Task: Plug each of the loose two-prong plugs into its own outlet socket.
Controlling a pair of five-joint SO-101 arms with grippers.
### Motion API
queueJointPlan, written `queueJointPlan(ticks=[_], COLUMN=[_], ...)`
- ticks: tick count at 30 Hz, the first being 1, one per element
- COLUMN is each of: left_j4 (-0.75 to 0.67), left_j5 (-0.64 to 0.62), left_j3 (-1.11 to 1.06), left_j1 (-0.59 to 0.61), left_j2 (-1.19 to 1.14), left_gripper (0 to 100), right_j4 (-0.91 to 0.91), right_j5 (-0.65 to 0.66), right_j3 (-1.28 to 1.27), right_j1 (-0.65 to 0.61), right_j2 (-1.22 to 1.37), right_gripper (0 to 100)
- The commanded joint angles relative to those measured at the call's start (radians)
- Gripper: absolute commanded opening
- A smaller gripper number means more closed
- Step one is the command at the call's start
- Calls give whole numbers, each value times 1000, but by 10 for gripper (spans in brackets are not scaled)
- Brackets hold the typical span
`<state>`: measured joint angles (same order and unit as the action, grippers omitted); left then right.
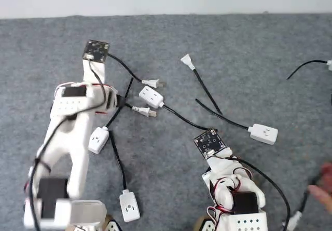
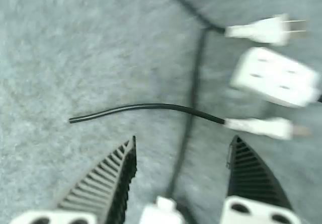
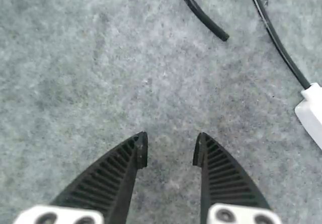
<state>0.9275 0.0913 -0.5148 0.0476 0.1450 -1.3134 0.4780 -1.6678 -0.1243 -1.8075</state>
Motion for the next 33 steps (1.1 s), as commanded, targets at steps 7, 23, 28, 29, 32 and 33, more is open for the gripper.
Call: queueJointPlan(ticks=[7,23,28,29,32,33], left_j4=[35,130,319,345,397,407], left_j5=[92,746,855,878,925,936], left_j3=[-61,288,487,519,605,631], left_j1=[-104,-193,-209,-207,-196,-192], left_j2=[221,-371,-494,-512,-562,-574], left_gripper=[280,283,283,283,283,283], right_j4=[-7,-7,-7,-7,-7,-7], right_j5=[11,11,11,11,11,11], right_j3=[-17,-17,-17,-17,-17,-17], right_j1=[13,13,13,13,13,13], right_j2=[-7,-7,-7,-7,-7,-7], right_gripper=[162,162,162,162,162,162])
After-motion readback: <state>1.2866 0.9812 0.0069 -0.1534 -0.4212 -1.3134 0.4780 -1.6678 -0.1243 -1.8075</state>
